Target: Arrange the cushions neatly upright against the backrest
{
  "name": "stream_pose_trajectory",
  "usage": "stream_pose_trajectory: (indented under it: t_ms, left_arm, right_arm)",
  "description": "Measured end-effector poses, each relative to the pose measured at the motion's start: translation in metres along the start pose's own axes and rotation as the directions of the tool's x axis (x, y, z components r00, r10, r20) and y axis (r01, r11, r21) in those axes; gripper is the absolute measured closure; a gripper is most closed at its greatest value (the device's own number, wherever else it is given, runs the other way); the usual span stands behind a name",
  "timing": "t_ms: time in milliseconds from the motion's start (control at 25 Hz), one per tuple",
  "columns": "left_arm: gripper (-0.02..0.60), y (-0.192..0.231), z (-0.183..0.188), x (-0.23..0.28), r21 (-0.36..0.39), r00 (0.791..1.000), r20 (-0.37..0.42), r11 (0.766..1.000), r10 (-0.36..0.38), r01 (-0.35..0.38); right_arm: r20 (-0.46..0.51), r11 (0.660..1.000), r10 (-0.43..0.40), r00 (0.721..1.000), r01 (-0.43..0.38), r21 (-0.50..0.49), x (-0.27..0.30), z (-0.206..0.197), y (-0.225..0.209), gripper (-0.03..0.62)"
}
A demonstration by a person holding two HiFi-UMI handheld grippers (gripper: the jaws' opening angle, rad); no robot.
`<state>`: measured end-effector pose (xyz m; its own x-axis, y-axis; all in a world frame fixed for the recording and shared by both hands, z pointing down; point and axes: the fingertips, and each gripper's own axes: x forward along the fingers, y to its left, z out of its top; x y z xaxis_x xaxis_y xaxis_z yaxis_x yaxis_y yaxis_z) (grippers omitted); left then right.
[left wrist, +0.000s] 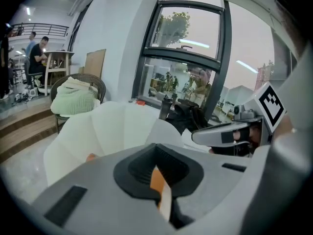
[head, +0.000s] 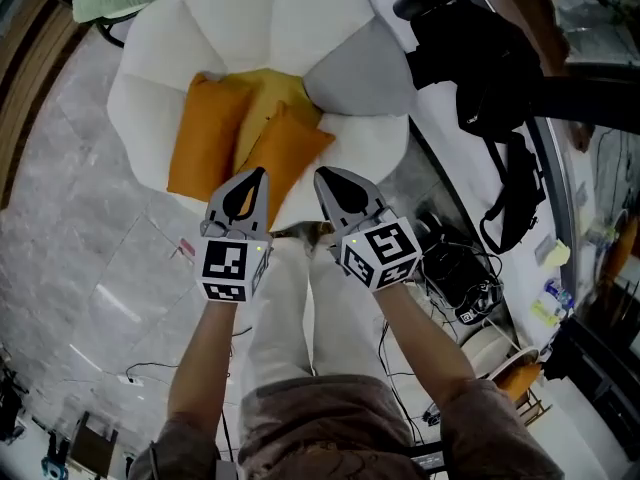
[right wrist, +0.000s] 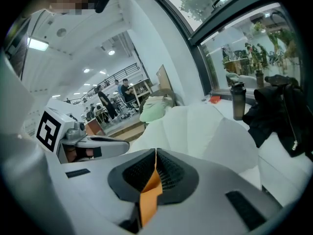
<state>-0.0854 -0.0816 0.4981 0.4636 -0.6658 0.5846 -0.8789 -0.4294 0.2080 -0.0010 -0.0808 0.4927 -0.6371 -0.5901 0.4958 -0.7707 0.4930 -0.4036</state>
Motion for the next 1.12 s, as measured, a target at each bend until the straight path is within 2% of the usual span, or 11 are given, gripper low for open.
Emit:
stream_pose_trajectory:
  t_ms: [520, 640, 680, 800, 920, 1120]
  left_arm:
    - [0.572, 0.018, -0.064, 0.063, 0.057, 0.992, -0.125, 0.998, -0.016, 0.024]
    - [0.541, 0.022, -0.081, 0.081, 0.050, 0.986, -0.162, 0.998, -0.028, 0.037]
    - [0.521, 0.023, -0.088, 0.087, 0.045, 0.983, -0.180, 0.998, -0.035, 0.044]
    - [0.476, 0.025, -0.112, 0.104, 0.021, 0.969, -0.241, 0.998, -0.052, 0.058]
    - [0.433, 0.029, -0.139, 0.121, 0.000, 0.951, -0.301, 0.998, -0.067, 0.070]
    - [0.428, 0.038, -0.183, 0.145, 0.016, 0.921, -0.387, 0.998, -0.052, 0.063]
  right_arm:
    - [-0.143, 0.997, -0.033, 0.989, 0.043, 0.070, 0.049, -0.090, -0.048, 0.569]
    - [-0.170, 0.990, -0.048, 0.984, 0.069, 0.120, 0.064, -0.110, -0.062, 0.546]
    - [-0.177, 0.986, -0.047, 0.983, 0.074, 0.147, 0.069, -0.117, -0.065, 0.508]
    - [-0.222, 0.975, -0.049, 0.974, 0.095, 0.199, 0.083, -0.141, -0.073, 0.471]
    - [-0.288, 0.959, -0.053, 0.956, 0.129, 0.253, 0.094, -0.173, -0.082, 0.456]
    - [-0.348, 0.926, -0.061, 0.936, 0.183, 0.331, 0.113, -0.214, -0.095, 0.456]
